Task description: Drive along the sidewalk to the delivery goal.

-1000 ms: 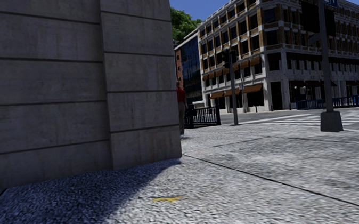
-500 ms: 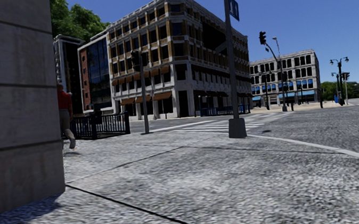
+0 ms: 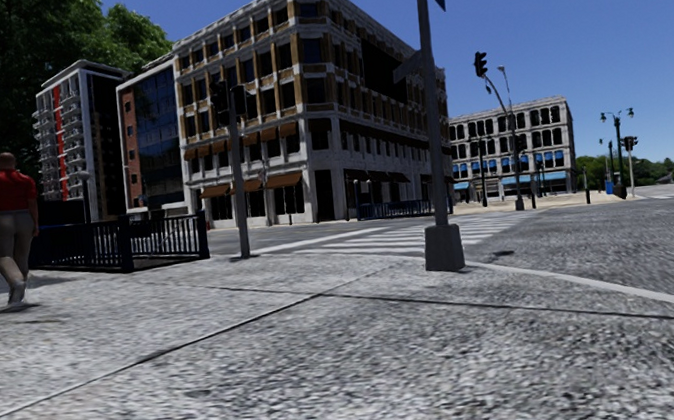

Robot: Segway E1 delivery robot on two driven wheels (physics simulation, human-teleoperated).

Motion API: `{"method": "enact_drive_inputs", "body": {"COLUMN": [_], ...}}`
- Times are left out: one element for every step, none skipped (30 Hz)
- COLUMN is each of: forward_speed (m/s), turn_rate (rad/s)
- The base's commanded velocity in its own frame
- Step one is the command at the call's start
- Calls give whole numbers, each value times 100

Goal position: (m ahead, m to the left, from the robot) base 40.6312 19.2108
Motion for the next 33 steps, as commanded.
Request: {"method": "enact_drive_inputs", "body": {"forward_speed": [200, 200, 200, 200, 200, 200, 200, 200, 200, 200, 200, 200, 200, 200, 200, 200, 200, 200, 200, 200, 200, 200, 200, 200, 200, 200, 200, 200, 200, 200, 200, 200, 200], "turn_rate": [0, 0, 0, 0, 0, 0, 0, 0, 0, 0, 0, 0, 0, 0, 0, 0, 0, 0, 0, 0, 0, 0, 0, 0, 0, 0, 0, 0, 0, 0, 0, 0, 0]}}
